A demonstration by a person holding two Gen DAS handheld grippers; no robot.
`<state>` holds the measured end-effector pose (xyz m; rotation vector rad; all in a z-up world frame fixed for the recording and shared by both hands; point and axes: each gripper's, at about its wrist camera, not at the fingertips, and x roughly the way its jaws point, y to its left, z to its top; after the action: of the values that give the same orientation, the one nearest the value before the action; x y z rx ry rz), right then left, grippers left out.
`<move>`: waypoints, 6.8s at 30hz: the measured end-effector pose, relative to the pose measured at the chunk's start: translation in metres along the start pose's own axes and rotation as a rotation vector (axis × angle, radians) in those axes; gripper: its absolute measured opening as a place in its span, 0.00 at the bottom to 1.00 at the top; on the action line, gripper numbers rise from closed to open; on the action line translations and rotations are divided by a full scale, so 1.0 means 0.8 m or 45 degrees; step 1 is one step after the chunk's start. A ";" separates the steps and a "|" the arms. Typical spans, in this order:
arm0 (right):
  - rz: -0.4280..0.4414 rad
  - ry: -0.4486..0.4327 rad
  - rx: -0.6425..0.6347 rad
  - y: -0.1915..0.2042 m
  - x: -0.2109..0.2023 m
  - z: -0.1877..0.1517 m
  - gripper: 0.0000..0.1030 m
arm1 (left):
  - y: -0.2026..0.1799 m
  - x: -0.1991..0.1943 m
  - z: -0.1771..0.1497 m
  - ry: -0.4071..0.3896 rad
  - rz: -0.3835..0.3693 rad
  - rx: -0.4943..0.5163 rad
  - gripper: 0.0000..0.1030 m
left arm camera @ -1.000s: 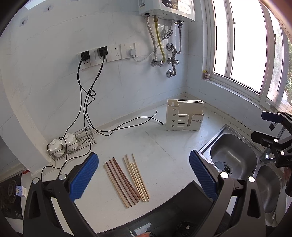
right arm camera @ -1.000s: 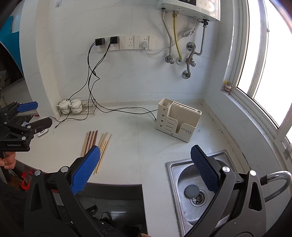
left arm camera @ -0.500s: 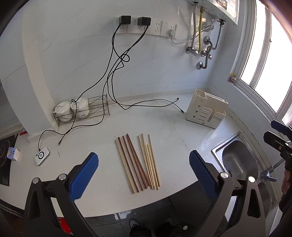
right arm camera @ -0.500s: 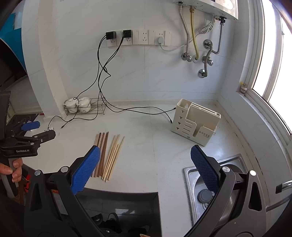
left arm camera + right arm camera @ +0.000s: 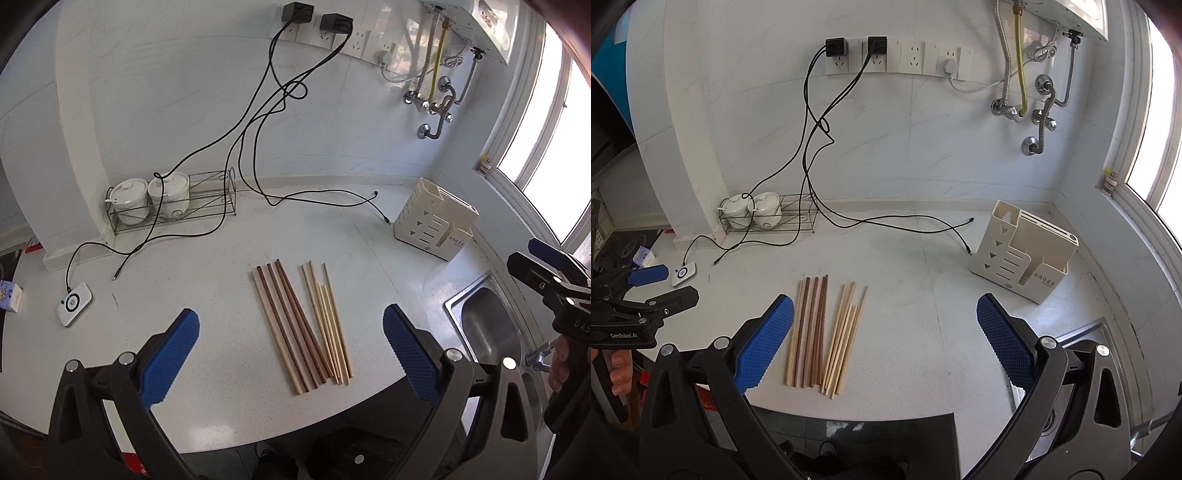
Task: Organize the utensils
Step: 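Move both tools down toward the row of chopsticks on the counter, then close the left tool on a single light wooden chopstick, then close the right tool on another light wooden chopstick, then lift the chopstick in the left tool toward the cream holder while the right tool carries its chopstick there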
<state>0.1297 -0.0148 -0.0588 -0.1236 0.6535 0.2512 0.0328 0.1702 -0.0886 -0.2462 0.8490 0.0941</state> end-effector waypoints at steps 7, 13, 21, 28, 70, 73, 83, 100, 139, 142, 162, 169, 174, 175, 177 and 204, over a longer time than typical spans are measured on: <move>0.003 0.046 0.026 -0.011 0.074 0.014 0.92 | 0.036 0.065 0.004 0.056 0.030 -0.114 0.95; 0.096 0.231 0.004 -0.025 0.185 0.007 0.92 | 0.045 0.151 0.007 0.216 0.071 -0.191 0.95; 0.240 0.480 0.002 -0.024 0.294 -0.029 0.77 | 0.042 0.244 -0.015 0.424 0.209 -0.214 0.89; 0.223 0.588 -0.018 -0.015 0.338 -0.052 0.71 | 0.045 0.287 -0.036 0.527 0.237 -0.234 0.89; 0.124 0.763 0.016 0.006 0.375 -0.065 0.52 | 0.065 0.346 -0.034 0.723 0.224 -0.140 0.78; 0.123 0.767 0.020 0.006 0.376 -0.067 0.52 | 0.052 0.353 -0.034 0.729 0.250 -0.110 0.77; 0.133 0.797 0.003 0.009 0.378 -0.079 0.51 | 0.035 0.358 -0.032 0.732 0.290 -0.092 0.68; 0.124 0.811 0.046 0.006 0.379 -0.086 0.51 | 0.058 0.345 -0.033 0.742 0.231 -0.139 0.16; 0.067 0.967 -0.104 0.054 0.398 -0.114 0.39 | 0.035 0.343 -0.039 0.753 0.149 -0.108 0.06; 0.072 0.987 -0.099 0.054 0.401 -0.114 0.36 | 0.034 0.343 -0.039 0.760 0.150 -0.094 0.06; 0.198 1.030 -0.045 0.035 0.413 -0.111 0.06 | 0.045 0.343 -0.040 0.769 0.127 -0.118 0.05; 0.210 1.006 -0.011 0.014 0.410 -0.111 0.06 | 0.051 0.332 -0.029 0.735 0.098 -0.128 0.05; 0.221 0.972 0.014 0.010 0.401 -0.109 0.06 | 0.045 0.321 -0.026 0.709 0.085 -0.133 0.05; 0.220 0.964 0.019 0.009 0.400 -0.109 0.06 | 0.046 0.320 -0.026 0.703 0.084 -0.134 0.05; 0.218 0.948 0.030 0.006 0.396 -0.105 0.06 | 0.045 0.316 -0.023 0.691 0.082 -0.132 0.05; 0.066 0.479 0.317 -0.104 0.285 -0.007 0.06 | -0.056 0.279 0.073 0.378 -0.077 0.067 0.05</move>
<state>0.3234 -0.0524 -0.2003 0.0883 1.0572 0.1960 0.2307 0.1378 -0.2116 -0.2392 1.1369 -0.0223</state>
